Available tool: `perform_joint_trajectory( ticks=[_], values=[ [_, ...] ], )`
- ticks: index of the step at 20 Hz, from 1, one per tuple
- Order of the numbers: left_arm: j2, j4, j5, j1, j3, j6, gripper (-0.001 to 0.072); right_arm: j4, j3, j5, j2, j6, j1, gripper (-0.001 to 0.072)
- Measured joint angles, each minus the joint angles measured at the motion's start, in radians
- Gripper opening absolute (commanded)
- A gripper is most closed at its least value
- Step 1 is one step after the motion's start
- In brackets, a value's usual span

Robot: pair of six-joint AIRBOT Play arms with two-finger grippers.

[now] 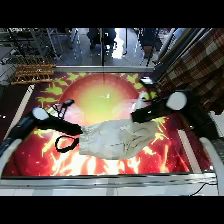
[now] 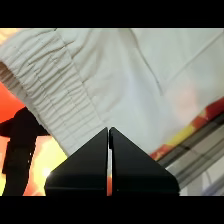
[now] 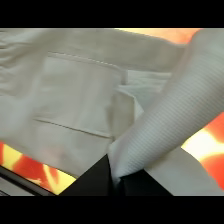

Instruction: Fold the clothes and pants, and hang the long-sleeved shirts on hangers.

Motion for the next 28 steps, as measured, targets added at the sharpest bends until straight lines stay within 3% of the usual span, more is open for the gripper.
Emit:
perform_joint_trajectory(
  ticks=[5, 7, 8, 13, 15, 19, 20, 25, 28],
  values=[
    [0.267, -0.005, -0.184, 0.183, 0.065, 0.000, 0.0020, 0.053, 0.018, -0.251, -0.151, 0.061, 0.317, 0.0035],
    [0.336, -0.008, -0.219, 0.230, 0.072, 0.000, 0.0021, 0.098, 0.043, -0.343, -0.244, 0.063, 0.398, 0.0349],
    [0.356, -0.008, -0.228, 0.245, 0.074, 0.000, 0.0020, 0.126, 0.067, -0.375, -0.289, 0.048, 0.429, 0.0423],
    [0.352, -0.008, -0.247, 0.277, 0.064, 0.000, 0.0020, 0.119, 0.213, -0.316, -0.327, 0.009, 0.401, 0.0426],
    [0.313, -0.014, -0.250, 0.274, 0.055, 0.000, 0.0021, 0.067, 0.247, -0.243, -0.265, 0.013, 0.304, 0.0509],
    [0.184, -0.026, -0.240, 0.213, 0.038, 0.000, 0.0020, 0.031, 0.210, -0.062, -0.171, 0.042, 0.064, 0.0528],
    [0.125, -0.029, -0.217, 0.167, 0.035, 0.001, 0.0020, 0.037, 0.166, -0.020, -0.158, 0.042, -0.004, 0.0587],
    [-0.089, 0.002, -0.153, -0.011, 0.032, 0.030, 0.0020, 0.230, -0.184, -0.023, -0.146, -0.037, -0.211, 0.0685],
    [-0.164, 0.090, -0.145, -0.046, 0.027, 0.027, 0.0019, 0.389, -0.305, -0.071, -0.219, -0.145, -0.250, 0.0695]
  ],
)
